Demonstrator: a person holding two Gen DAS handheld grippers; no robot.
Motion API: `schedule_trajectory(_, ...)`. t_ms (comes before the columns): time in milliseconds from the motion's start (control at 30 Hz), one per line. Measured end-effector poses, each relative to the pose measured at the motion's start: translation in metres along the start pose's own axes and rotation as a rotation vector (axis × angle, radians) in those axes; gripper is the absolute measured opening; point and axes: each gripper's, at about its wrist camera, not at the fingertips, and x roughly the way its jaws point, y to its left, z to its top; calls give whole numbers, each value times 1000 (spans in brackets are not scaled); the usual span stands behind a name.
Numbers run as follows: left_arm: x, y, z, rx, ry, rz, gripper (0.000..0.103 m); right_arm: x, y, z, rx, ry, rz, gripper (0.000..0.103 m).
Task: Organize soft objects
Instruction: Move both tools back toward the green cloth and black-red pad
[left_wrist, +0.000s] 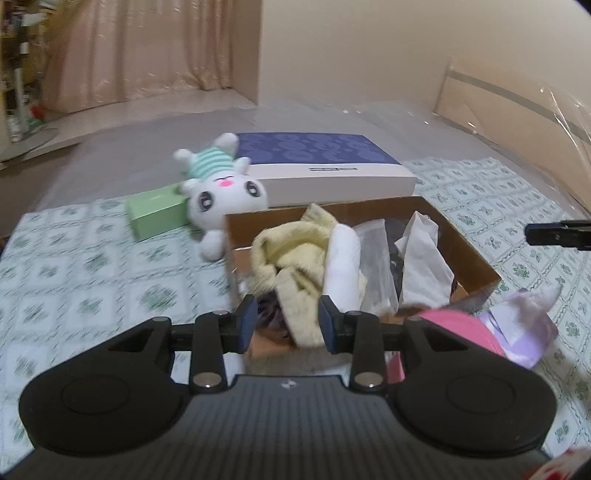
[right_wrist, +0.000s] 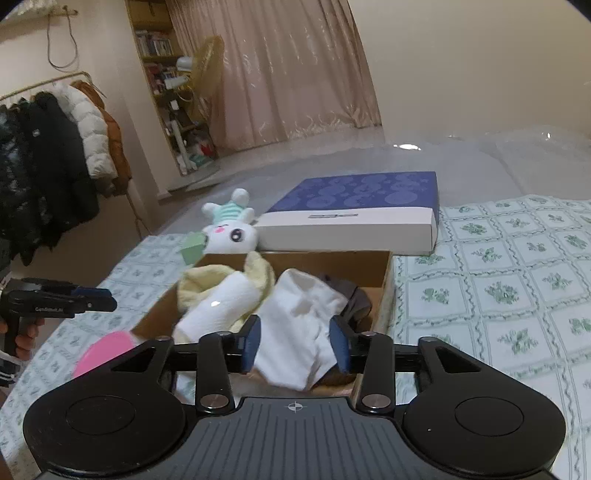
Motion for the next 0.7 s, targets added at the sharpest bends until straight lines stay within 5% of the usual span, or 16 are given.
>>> schedule_trajectory(367,-86,-14,-64,-83,-1,103,34,-60,49,-48,43,-38,28,60)
schedule_trajectory(700,-133,-49,-115,-159,14,149,34,-71,93,-101,118,51,60,70)
